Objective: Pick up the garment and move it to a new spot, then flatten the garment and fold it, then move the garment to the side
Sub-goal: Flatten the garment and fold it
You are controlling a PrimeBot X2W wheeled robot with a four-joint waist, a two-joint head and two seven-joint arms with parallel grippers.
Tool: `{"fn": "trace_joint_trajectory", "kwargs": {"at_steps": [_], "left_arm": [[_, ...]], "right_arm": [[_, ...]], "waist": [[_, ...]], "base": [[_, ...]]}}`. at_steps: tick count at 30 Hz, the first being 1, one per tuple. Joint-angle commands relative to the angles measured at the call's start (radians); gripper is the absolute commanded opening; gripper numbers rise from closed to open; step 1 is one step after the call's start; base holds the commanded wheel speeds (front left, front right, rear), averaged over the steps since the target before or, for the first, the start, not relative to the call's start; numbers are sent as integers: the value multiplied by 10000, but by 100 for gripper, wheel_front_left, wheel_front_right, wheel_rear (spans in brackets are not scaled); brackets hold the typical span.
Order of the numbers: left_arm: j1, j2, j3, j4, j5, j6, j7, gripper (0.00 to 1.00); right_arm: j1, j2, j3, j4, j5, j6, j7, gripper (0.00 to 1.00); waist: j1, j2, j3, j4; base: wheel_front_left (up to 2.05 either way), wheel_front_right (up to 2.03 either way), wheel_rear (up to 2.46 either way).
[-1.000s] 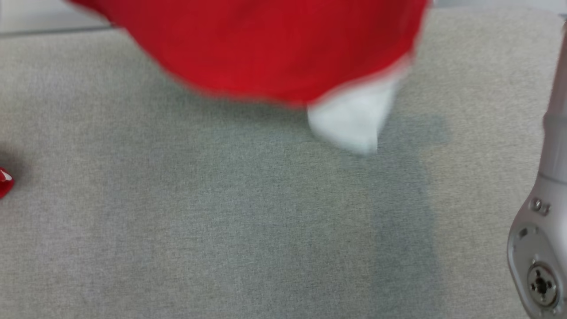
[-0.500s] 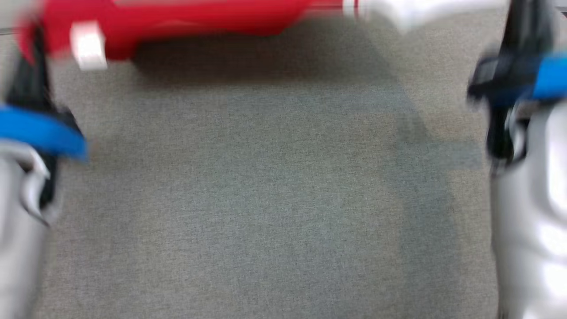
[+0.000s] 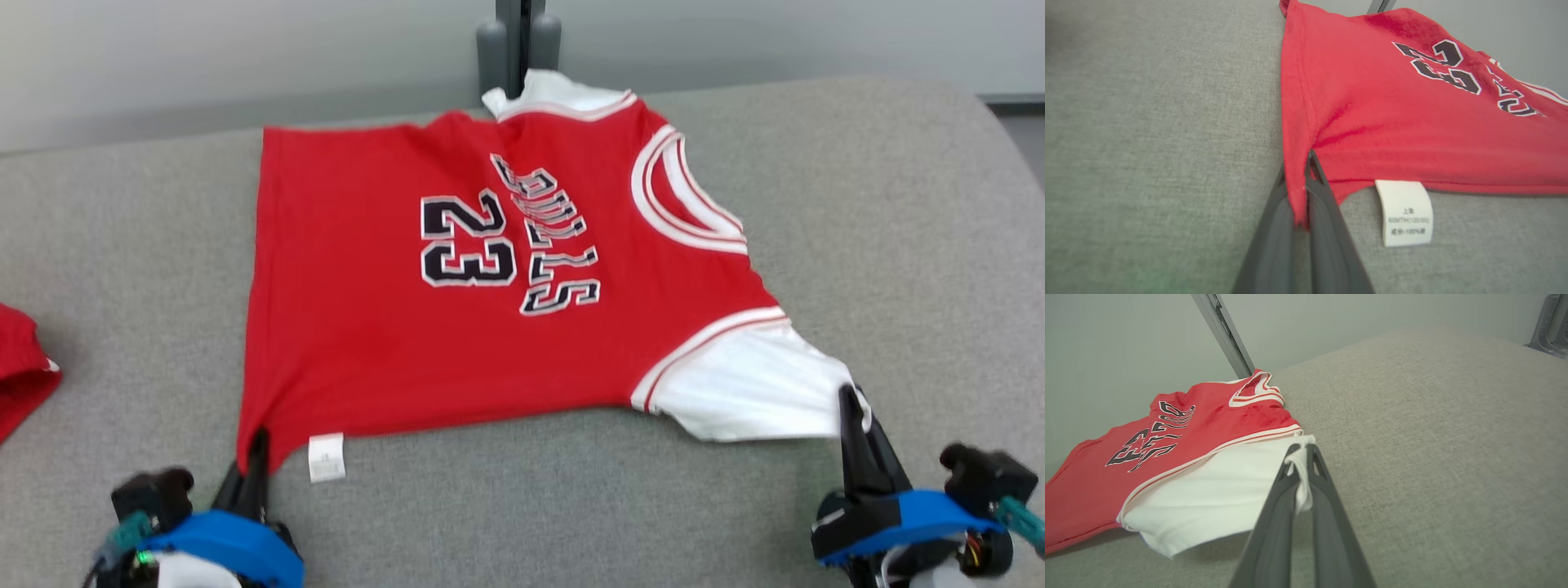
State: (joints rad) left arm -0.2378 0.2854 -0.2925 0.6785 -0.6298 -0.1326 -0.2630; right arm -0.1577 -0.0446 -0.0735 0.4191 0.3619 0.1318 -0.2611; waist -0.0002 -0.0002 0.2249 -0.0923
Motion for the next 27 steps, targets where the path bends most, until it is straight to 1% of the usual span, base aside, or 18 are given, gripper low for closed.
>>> {"fn": "trace_joint_trajectory", "kwargs": {"at_steps": [1,4,9,11,16,21,27], "left_arm": [[457,-146,228,150,93,36,-21,0],[1035,-470,536,191,344,34,-23,0],[2103,-931,901,140,865,34,-25,0],[2448,-1109,1028,47,1065,34,-25,0],[3140,-1337,1291,-308,1421,36,-25,0],[3194,-1439,1341,-660,1647,34,-25,0],[2521,-1408,830,-1569,1493,33,-25,0]], "right_arm": [[367,-114,-124,59,45,-20,-56,0],[868,-103,-168,189,-204,-20,-55,0],[1589,-100,-396,493,-17,-20,-56,0],[1855,-103,-382,544,39,-20,-56,0],[2527,-103,-553,339,300,-20,-56,0],[2726,-101,-591,122,435,-20,-55,0],[1781,-97,-463,-45,684,-14,-55,0]], "waist": [[2,2,-517,-244],[2,2,-1070,-271],[2,2,-1932,-173],[2,2,-2109,-66],[2,2,-2355,232],[2,2,-2381,360],[2,2,-2140,457]], "base": [[0,0,0],[0,0,0],[0,0,0],[0,0,0],[0,0,0],[0,0,0],[0,0,0]]}}
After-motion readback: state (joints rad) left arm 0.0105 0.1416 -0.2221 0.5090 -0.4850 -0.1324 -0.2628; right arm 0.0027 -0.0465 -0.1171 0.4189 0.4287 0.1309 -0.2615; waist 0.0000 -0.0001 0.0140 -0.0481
